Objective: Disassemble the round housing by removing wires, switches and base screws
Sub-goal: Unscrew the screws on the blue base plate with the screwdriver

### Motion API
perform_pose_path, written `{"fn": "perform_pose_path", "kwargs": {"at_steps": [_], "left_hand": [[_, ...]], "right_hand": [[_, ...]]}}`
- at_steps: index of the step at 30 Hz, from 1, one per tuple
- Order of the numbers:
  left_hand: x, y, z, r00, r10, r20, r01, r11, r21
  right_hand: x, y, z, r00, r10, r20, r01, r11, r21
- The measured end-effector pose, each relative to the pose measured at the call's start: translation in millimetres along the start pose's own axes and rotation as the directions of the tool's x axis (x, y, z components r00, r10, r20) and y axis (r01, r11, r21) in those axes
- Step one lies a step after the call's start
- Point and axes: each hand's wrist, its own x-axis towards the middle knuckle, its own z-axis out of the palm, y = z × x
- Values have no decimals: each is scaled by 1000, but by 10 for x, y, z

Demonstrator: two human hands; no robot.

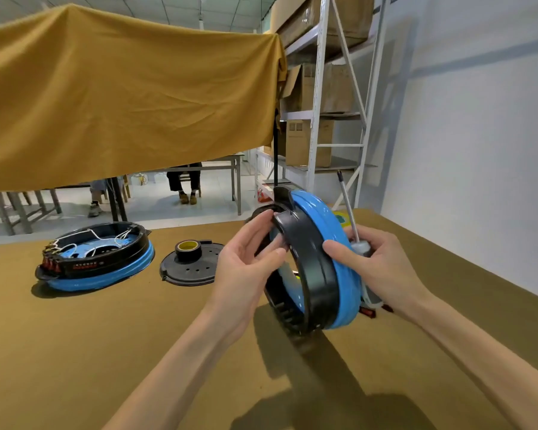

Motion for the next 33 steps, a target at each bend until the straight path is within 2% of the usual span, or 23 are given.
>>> {"fn": "perform_pose_path", "kwargs": {"at_steps": [3, 7, 9, 13, 17, 22, 25, 28, 33], "left_hand": [[63, -15, 143, 997, -6, 76, 8, 1000, -24], [115, -89, 325, 989, -9, 150, 11, 1000, -9], [116, -148, 413, 990, 9, 144, -16, 999, 45], [2, -319, 556, 992, 124, 17, -125, 969, 213], [-114, -484, 680, 968, 241, 76, -251, 885, 392], [-72, -543, 737, 940, 336, 52, -314, 799, 512], [-51, -559, 743, 931, 360, 58, -333, 776, 536], [-54, -546, 747, 932, 361, 39, -329, 796, 508], [-41, -520, 737, 951, 279, -135, -205, 893, 401]], "right_hand": [[-62, 69, -133, 998, 26, -57, -30, 998, -60], [-141, 142, -305, 988, 114, -104, -116, 993, -19], [-162, 152, -372, 984, 151, -99, -151, 988, 3], [-153, 171, -428, 978, 172, -117, -171, 985, 22], [-122, 221, -391, 967, 195, -165, -183, 979, 85], [-122, 255, -385, 962, 213, -170, -199, 975, 99], [-139, 256, -383, 964, 207, -170, -192, 977, 96], [-147, 251, -362, 967, 181, -176, -168, 982, 87], [-124, 269, -283, 970, 128, -207, -115, 991, 73]]}}
